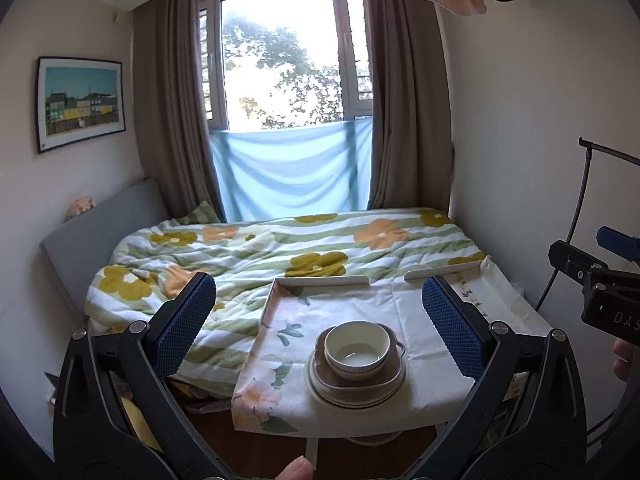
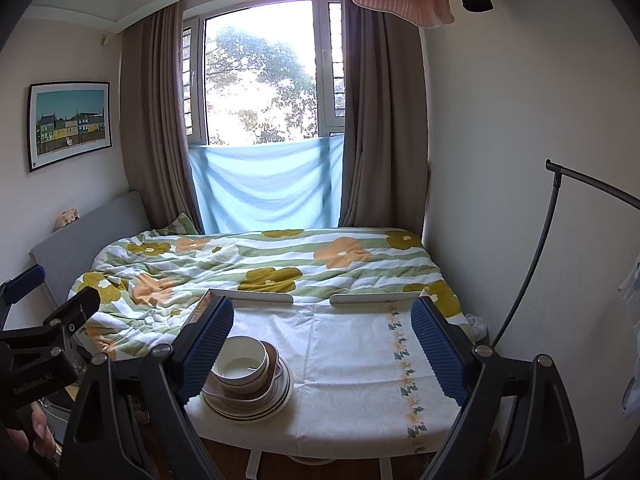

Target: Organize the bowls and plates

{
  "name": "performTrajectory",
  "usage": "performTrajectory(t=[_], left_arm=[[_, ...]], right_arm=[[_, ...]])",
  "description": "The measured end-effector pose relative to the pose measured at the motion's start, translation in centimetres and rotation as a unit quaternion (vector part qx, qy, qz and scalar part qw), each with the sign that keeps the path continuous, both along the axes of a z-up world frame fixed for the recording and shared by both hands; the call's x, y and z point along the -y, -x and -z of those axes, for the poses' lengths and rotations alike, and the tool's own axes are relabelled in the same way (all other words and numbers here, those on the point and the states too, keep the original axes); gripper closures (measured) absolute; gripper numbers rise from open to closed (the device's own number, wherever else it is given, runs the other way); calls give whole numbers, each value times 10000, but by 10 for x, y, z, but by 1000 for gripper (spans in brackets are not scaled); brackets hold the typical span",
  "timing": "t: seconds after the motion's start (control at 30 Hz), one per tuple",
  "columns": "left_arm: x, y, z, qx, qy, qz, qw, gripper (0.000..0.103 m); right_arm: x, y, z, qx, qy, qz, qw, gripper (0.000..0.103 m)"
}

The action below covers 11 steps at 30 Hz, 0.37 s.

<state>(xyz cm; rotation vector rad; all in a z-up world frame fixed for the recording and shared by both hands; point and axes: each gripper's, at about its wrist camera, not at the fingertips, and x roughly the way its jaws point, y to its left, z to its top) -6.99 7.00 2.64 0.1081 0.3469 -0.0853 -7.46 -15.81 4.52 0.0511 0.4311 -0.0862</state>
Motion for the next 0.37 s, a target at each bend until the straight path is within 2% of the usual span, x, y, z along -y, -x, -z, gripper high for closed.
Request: performTrajectory(t=[0.37], left_arm=[[6,-8,3,-33,-153,-162,9997,0]], right_arm=[[7,-3,7,-114,-96,82,9999,15]])
